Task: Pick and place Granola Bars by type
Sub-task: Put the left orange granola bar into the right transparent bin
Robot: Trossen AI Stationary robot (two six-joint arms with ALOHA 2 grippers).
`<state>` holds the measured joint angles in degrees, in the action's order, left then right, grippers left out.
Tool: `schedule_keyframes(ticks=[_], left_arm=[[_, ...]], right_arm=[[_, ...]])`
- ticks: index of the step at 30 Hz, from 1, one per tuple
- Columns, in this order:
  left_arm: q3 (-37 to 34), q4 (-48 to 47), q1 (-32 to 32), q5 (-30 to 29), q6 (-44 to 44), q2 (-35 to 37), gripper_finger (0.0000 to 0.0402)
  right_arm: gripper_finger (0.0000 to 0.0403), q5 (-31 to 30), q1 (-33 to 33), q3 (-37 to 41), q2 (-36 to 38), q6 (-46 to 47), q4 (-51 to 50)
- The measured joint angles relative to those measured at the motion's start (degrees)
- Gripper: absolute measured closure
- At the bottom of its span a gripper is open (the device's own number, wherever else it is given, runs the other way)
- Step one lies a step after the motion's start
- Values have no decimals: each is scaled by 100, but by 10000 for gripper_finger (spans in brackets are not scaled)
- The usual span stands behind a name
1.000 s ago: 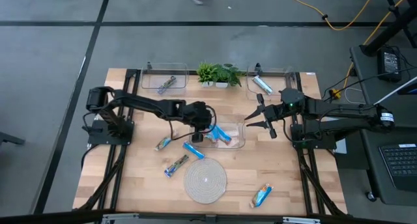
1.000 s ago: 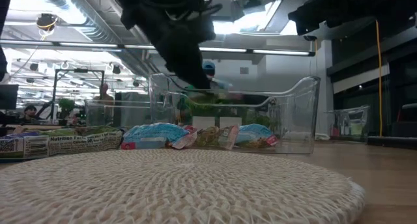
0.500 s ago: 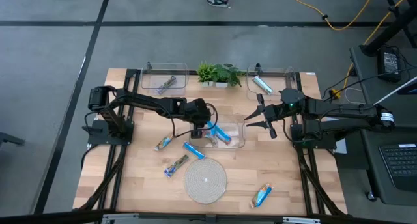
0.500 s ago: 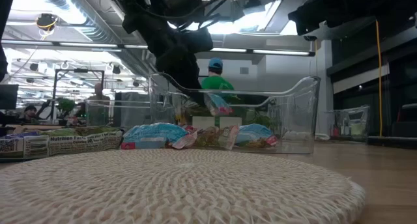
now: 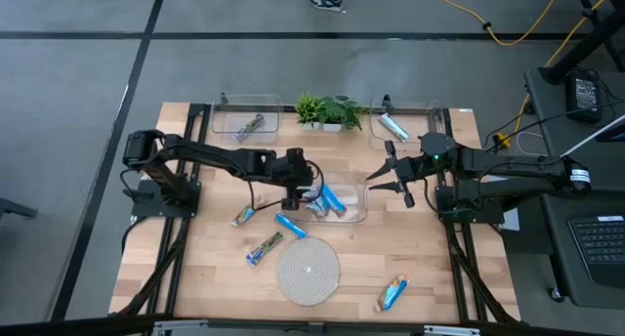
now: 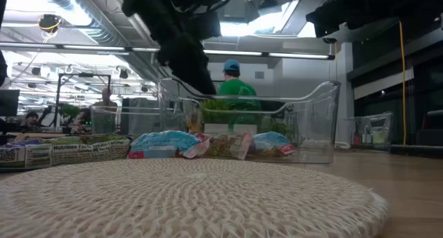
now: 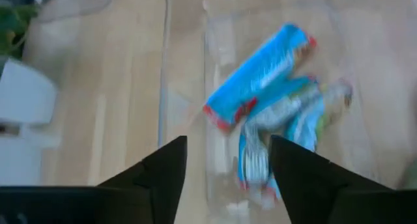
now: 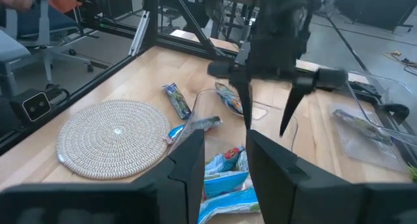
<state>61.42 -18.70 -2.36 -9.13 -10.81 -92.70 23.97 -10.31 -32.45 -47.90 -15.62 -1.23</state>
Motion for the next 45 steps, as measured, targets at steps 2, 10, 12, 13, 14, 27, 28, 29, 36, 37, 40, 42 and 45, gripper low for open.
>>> schedule_keyframes(ticks=[2,10,12,13,14,27,28,29,36,37,40,42,45], left_arm=[[141,-315,88,-212,60,118,185],[343,-1415,493,-1245,509,954,186],[349,-1660,566,-1434,753,1188,186],[349,-1819,593,-1483,897,1305,187],[349,-1996,615,-1506,1067,1409,187],[-12,-4120,1133,-1484,3647,1669,187],[-138,-4113,1192,-1485,3790,1671,187],[-278,-4110,1239,-1483,3935,1671,187],[-1214,-3784,1430,-1170,4747,1669,187],[-1317,-3668,1437,-1071,4798,1669,187],[-1591,-3271,1443,-682,4820,1669,187],[-1741,-2982,1443,-463,4818,1669,187],[-1938,-2625,1451,-331,4743,1667,186]], right_arm=[[287,2,0,0,0,0,-2],[287,-5,0,0,0,-2,-45],[287,-35,0,0,0,-2,-46],[287,-37,0,0,0,-2,-44],[287,-39,0,0,0,-2,-45],[287,-49,0,0,0,-4,-44],[287,-51,0,0,0,-3,-44],[287,-52,0,0,0,-4,-44],[287,-52,-2,0,0,-4,-44],[287,-50,0,0,0,-4,-44],[287,-50,0,0,0,-4,-44],[287,-50,0,0,0,-4,-43],[287,-50,0,0,0,-4,-43]])
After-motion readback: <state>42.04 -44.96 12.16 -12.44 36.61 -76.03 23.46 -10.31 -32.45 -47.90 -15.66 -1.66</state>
